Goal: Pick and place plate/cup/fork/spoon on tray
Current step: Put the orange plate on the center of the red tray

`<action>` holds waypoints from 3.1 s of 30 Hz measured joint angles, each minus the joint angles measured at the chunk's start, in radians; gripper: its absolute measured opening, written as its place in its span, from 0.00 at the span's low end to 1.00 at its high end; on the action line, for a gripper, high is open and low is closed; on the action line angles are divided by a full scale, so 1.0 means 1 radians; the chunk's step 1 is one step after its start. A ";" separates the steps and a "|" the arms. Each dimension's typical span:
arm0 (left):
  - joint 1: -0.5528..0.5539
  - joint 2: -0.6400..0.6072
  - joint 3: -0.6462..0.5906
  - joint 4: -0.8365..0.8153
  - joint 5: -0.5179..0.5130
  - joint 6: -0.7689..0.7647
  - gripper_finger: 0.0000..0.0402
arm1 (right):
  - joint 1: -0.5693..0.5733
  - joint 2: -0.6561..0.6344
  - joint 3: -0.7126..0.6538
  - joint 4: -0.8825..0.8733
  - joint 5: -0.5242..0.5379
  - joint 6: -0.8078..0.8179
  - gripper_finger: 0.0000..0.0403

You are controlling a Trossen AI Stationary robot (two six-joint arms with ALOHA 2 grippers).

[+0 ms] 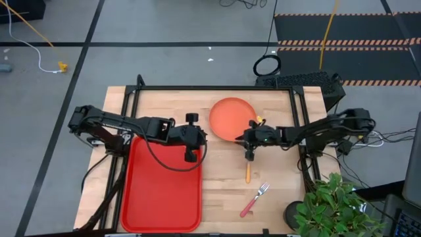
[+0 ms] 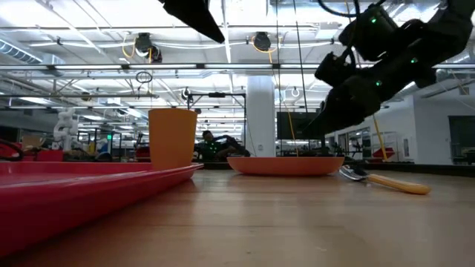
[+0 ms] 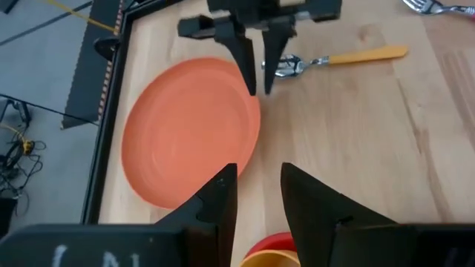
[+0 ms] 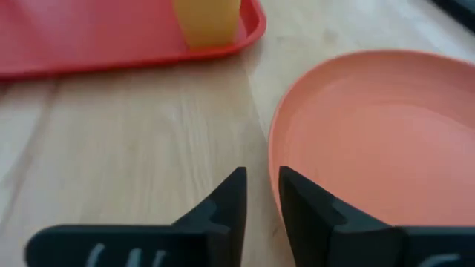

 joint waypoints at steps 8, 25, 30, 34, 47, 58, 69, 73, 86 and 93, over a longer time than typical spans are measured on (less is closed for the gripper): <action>-0.002 0.000 0.000 -0.007 0.002 -0.025 0.27 | 0.000 0.109 0.024 0.004 0.000 -0.071 0.29; -0.020 0.000 0.000 -0.022 0.031 -0.057 0.27 | -0.002 0.163 0.024 0.054 0.008 -0.230 0.20; -0.024 0.000 0.000 -0.016 0.031 -0.061 0.27 | -0.002 0.165 0.024 0.027 0.004 -0.235 0.05; -0.029 0.000 0.000 -0.005 0.031 -0.062 0.27 | 0.002 0.164 0.025 0.038 0.004 -0.259 0.02; -0.079 -0.003 -0.001 0.001 -0.021 -0.095 0.27 | 0.074 0.044 0.245 -0.196 0.037 -0.336 0.01; -0.246 -0.096 -0.002 -0.187 -0.221 -0.272 0.27 | 0.155 0.020 0.410 -0.254 0.103 -0.372 0.00; -0.450 -0.172 0.000 -0.302 -0.381 -0.452 0.27 | 0.273 0.135 0.627 -0.326 0.165 -0.380 0.00; -0.509 -0.173 -0.001 -0.295 -0.423 -0.453 0.27 | 0.318 0.228 0.732 -0.348 0.158 -0.401 0.00; -0.555 -0.177 0.015 -0.214 -0.472 -0.379 0.27 | 0.427 0.547 1.025 -0.348 0.155 -0.552 0.00; -0.547 -0.177 0.015 -0.111 -0.473 -0.289 0.27 | 0.450 0.669 1.116 -0.329 0.046 -0.576 0.00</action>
